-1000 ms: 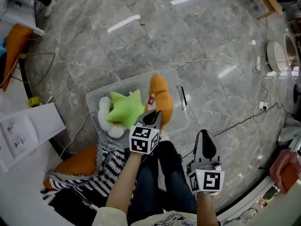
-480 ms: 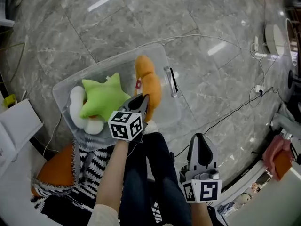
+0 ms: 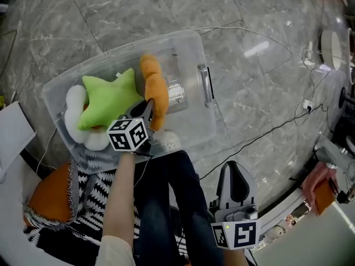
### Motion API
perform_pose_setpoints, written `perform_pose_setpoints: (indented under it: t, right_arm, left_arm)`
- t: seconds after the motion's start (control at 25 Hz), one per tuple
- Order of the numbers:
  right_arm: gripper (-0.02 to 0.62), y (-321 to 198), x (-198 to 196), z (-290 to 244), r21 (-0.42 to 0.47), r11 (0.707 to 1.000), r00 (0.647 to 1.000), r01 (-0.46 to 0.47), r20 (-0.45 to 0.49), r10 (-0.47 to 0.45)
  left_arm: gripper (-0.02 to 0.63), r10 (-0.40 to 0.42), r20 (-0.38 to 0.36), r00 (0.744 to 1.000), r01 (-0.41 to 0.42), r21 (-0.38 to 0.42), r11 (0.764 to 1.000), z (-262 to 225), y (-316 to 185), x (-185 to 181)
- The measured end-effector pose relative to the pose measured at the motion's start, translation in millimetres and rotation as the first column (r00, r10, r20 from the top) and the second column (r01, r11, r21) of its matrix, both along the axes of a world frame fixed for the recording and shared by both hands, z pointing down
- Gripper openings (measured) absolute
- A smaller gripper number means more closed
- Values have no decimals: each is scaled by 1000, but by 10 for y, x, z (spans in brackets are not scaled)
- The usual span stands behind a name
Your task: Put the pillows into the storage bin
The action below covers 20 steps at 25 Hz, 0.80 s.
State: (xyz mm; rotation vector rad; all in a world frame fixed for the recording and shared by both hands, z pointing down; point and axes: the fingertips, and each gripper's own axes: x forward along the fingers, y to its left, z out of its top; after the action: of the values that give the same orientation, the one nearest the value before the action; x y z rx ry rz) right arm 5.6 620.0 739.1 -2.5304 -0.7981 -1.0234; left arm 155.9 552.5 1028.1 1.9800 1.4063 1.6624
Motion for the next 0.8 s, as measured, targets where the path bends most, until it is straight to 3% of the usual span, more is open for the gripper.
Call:
perform_pose_setpoints:
  t: [0.16,0.4,0.56,0.8]
  right_arm:
    - [31,-21,65,87,13,1000,1000,21,0,-21]
    - [31,-207,174,41,33,997,998,64,-29,-63]
    - [31,-289,358,-109,37,996,994,87,-75,-84]
    - [31,-387,687,-493,8,988,978,152,-146,-149]
  left_arm:
    - [49,-83,-16,996,84,67,994,223,-371,247]
    - [103,-170,-66,983,179,174,968,188,-939,513]
    - [212,-158,-92,983,174,200,964,-19,-1194,590]
    - [221,-134,-184,974,165,163,973,-714,-1313,676]
